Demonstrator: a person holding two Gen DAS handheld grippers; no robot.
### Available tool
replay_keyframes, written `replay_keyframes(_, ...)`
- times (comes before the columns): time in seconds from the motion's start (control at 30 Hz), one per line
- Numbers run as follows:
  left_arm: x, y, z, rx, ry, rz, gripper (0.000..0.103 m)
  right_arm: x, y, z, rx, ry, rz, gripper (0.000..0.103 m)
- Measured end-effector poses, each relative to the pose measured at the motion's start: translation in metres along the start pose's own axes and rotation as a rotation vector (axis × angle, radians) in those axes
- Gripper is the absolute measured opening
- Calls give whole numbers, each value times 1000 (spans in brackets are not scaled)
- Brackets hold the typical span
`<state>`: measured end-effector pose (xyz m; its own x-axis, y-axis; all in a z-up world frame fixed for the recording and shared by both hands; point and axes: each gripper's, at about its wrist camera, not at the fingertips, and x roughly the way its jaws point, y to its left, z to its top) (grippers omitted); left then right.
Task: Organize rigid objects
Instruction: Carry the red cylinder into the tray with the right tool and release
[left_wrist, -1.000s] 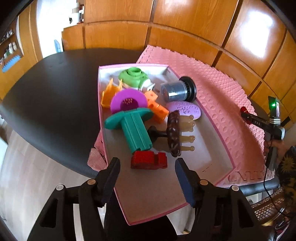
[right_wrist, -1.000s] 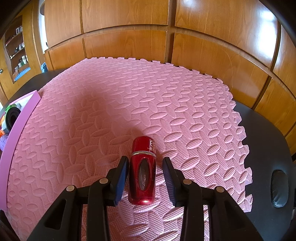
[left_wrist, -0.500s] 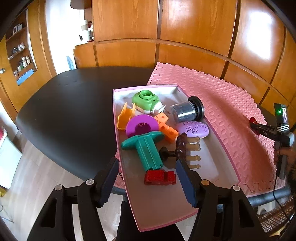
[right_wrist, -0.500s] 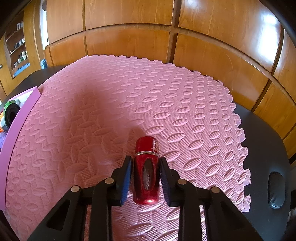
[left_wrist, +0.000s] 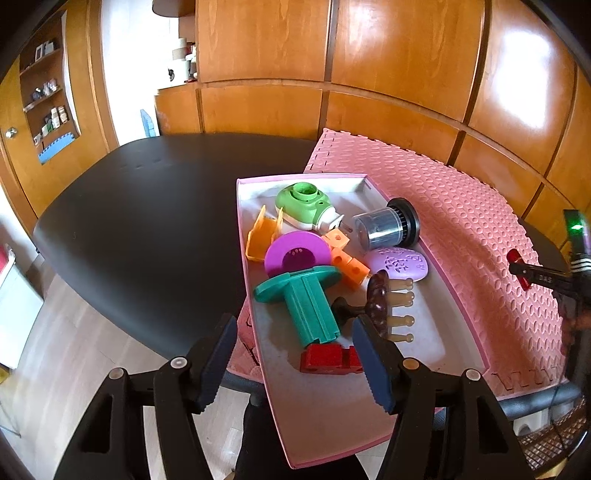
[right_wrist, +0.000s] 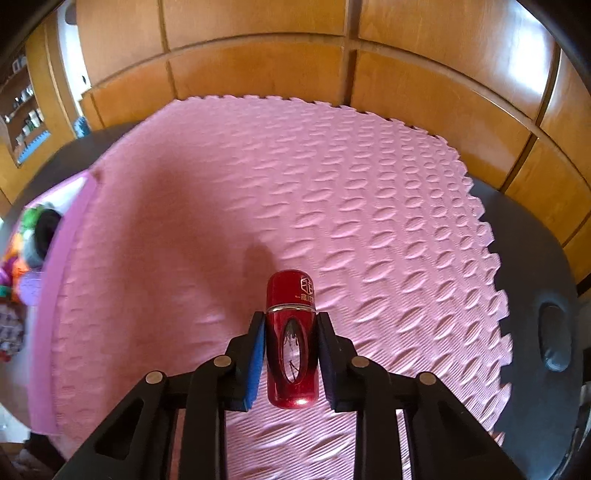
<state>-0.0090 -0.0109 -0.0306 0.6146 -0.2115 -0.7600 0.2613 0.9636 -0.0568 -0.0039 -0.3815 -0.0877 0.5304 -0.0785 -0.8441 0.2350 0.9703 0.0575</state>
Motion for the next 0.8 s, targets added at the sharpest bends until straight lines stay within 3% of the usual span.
replay_keyframes(0.27, 1, 12, 1, -50, -13, 7, 65, -57, 84, -1, -62, -95, 206, 26)
replay_keyframes(0.43, 1, 17, 1, -69, -17, 2, 65, -65, 137, -5, -126, -85, 307, 26)
replay_keyframes(0.63, 3, 22, 0, -83, -17, -13, 65, -51, 181, -14, -176, -8, 322, 26)
replay_keyframes(0.8, 6, 28, -1, -98, -11, -21, 65, -39, 196, -20, -175, 44, 306, 26)
